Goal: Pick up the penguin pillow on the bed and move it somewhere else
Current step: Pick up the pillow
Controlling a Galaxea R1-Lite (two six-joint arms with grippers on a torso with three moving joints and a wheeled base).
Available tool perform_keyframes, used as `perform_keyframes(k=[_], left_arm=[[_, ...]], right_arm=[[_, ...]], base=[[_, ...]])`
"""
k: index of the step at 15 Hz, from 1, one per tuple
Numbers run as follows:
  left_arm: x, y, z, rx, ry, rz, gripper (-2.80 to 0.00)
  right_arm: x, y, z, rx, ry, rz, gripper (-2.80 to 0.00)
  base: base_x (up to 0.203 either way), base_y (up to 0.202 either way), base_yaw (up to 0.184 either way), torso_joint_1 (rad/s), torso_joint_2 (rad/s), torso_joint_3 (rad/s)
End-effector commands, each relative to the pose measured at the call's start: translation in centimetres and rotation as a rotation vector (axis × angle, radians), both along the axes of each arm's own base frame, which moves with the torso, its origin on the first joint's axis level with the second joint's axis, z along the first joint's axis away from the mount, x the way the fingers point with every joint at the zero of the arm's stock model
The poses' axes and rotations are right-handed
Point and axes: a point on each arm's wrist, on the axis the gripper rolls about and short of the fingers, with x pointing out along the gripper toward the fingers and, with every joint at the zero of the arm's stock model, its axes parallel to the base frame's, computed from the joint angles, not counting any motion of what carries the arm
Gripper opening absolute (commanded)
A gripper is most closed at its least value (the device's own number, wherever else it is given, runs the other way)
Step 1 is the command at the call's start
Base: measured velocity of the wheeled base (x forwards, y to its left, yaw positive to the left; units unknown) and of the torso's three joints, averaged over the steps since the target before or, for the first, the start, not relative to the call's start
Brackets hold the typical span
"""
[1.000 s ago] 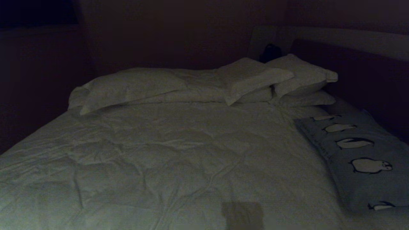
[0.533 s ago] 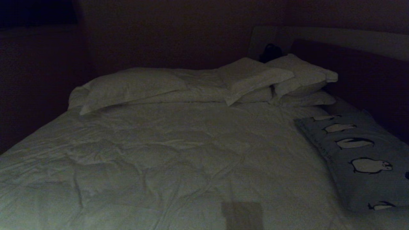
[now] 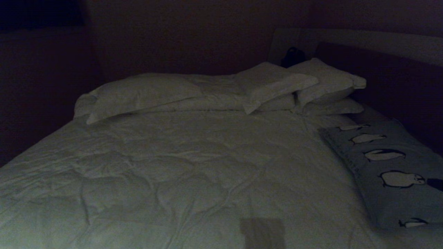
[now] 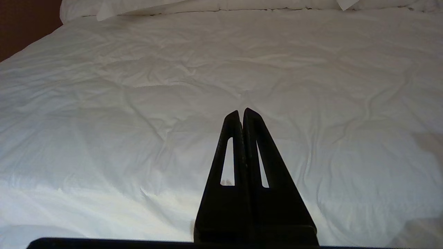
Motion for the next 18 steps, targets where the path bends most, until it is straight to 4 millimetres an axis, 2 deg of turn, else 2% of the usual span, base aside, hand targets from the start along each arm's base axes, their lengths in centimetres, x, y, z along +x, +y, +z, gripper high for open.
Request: perform_keyframes(k=[1,7,11,15,18], left_arm=[[0.0,0.0,0.0,-0.001,0.0,0.001,-2.8],[0.0,0.0,0.0,-0.001,0.0,0.001,-2.8],[0.0,0.0,0.0,-0.001,0.0,0.001,-2.8],[0.0,0.0,0.0,-0.001,0.0,0.001,-2.8],[0.0,0.0,0.0,-0.001,0.0,0.001,-2.8]], right_arm=[[1.0,0.0,0.2,0.015,0.063,-0.011,-2.8],[3.3,-0.6,1.0,0.032,0.225,-0.064,-2.8],[6.4,-2.3,1.4,0.087,0.319,-0.178,-2.8],[9.0,-3.2,1.8,0.102,0.335,-0.215,-2.8],[11.5,-4.8,1.9,0.111,0.341,-0.268,-2.8]], base=[[0.0,0.0,0.0,0.0,0.0,0.0],[0.0,0.0,0.0,0.0,0.0,0.0],[0.0,0.0,0.0,0.0,0.0,0.0],[0.0,0.0,0.0,0.0,0.0,0.0],[0.0,0.0,0.0,0.0,0.0,0.0]])
